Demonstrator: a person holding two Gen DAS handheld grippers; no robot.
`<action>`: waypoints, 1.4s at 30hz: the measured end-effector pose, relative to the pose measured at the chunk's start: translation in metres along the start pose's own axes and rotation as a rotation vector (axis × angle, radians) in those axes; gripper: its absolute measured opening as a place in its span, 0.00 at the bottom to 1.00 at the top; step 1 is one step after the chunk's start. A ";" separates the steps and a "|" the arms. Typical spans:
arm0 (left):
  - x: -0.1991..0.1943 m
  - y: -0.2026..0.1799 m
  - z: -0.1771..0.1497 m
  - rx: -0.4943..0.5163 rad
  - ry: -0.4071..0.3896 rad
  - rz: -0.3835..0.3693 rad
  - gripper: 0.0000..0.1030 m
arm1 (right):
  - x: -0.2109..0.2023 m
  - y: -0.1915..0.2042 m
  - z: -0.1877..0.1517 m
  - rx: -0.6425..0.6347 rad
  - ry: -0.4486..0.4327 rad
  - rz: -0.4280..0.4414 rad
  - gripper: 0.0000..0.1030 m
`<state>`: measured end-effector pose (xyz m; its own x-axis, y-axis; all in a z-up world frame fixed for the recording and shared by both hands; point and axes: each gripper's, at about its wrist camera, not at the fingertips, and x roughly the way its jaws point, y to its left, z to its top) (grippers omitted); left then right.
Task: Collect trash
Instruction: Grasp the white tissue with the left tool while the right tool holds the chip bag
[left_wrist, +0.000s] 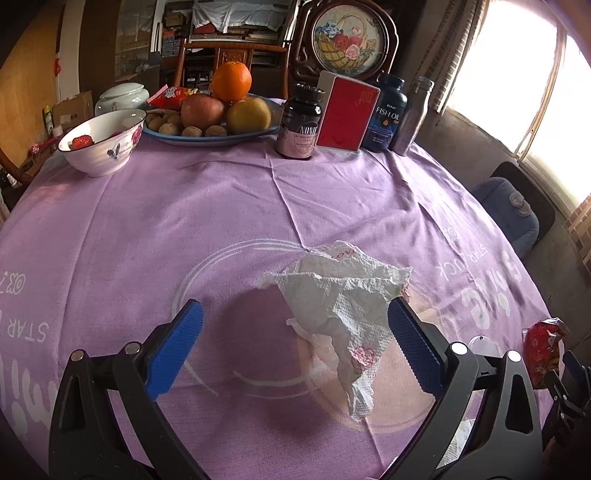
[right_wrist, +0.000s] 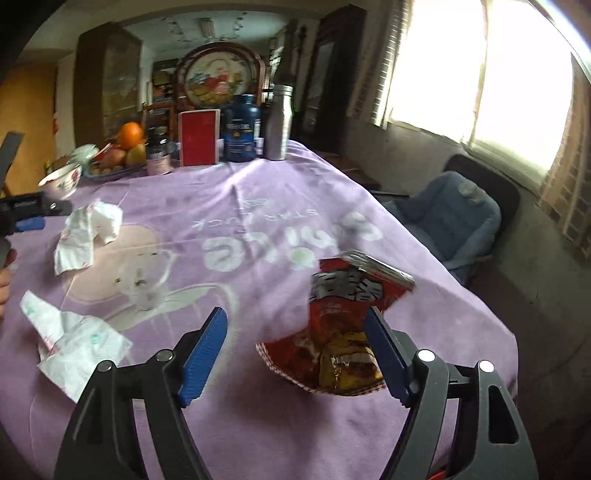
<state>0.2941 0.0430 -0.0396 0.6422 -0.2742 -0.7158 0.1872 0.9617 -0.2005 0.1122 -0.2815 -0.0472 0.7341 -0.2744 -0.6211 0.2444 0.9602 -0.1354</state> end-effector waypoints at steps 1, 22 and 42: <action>-0.001 0.000 0.000 0.003 -0.006 0.002 0.94 | 0.000 -0.006 -0.001 0.018 -0.003 -0.014 0.75; -0.008 -0.003 0.003 0.011 -0.043 -0.005 0.94 | 0.053 -0.057 -0.010 0.303 0.081 0.071 0.37; 0.053 -0.046 -0.005 0.170 0.126 -0.010 0.57 | 0.063 -0.042 0.001 0.265 0.111 0.132 0.38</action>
<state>0.3162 -0.0158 -0.0714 0.5436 -0.2710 -0.7944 0.3228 0.9411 -0.1002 0.1487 -0.3391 -0.0795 0.7005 -0.1270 -0.7023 0.3188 0.9361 0.1487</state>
